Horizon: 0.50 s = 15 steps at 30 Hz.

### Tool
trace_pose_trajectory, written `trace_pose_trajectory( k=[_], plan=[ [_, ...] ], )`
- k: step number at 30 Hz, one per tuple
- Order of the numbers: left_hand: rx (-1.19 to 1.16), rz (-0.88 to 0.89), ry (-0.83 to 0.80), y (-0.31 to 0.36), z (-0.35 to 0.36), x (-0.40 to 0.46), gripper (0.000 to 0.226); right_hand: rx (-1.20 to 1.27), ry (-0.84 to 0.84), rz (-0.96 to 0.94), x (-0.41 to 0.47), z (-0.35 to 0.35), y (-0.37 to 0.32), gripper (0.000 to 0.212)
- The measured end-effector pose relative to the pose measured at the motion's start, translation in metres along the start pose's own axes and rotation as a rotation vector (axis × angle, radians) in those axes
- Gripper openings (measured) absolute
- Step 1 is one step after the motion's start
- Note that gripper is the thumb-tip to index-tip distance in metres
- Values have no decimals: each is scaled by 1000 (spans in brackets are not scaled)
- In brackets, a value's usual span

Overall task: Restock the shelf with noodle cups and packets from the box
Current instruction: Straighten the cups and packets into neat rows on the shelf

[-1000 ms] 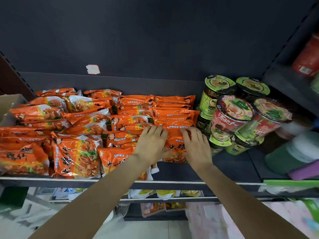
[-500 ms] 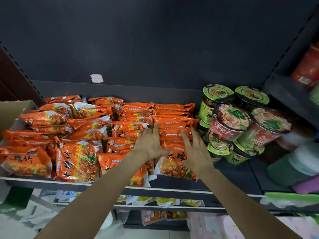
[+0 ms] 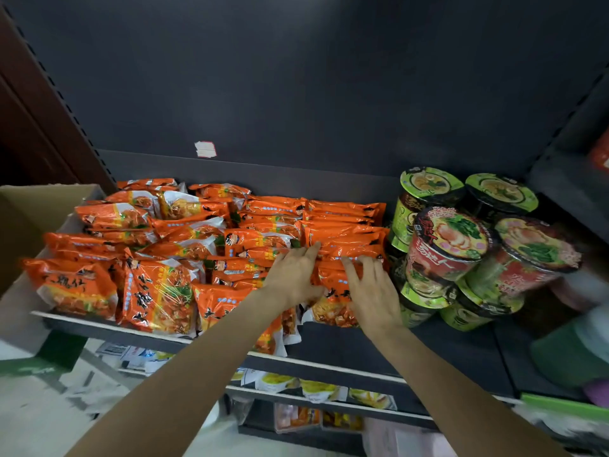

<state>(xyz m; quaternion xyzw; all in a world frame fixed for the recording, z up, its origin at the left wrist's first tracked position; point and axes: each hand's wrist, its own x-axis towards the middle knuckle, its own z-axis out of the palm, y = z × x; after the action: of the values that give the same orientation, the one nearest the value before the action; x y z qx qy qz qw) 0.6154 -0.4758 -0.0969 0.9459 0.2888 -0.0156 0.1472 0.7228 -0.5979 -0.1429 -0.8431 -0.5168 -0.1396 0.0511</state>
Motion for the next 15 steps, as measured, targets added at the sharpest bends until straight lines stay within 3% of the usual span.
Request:
trace_pose_trajectory(
  k=[4,7,12,15],
  plan=[
    [-39,-20,-8,1,2,-2,98,-13,4,7,-2,1,-3,92],
    [-210,-13,-32,-1,-1,-1,93,3,0,7,-7,-2,3,104],
    [-653,-117,27,-3,-12,4,74,-22,-4,-3,-11,-8,9,113],
    [-652,-127,9,0,-17,8,54,25,-38,10,-9,-4,8,108]
  ],
)
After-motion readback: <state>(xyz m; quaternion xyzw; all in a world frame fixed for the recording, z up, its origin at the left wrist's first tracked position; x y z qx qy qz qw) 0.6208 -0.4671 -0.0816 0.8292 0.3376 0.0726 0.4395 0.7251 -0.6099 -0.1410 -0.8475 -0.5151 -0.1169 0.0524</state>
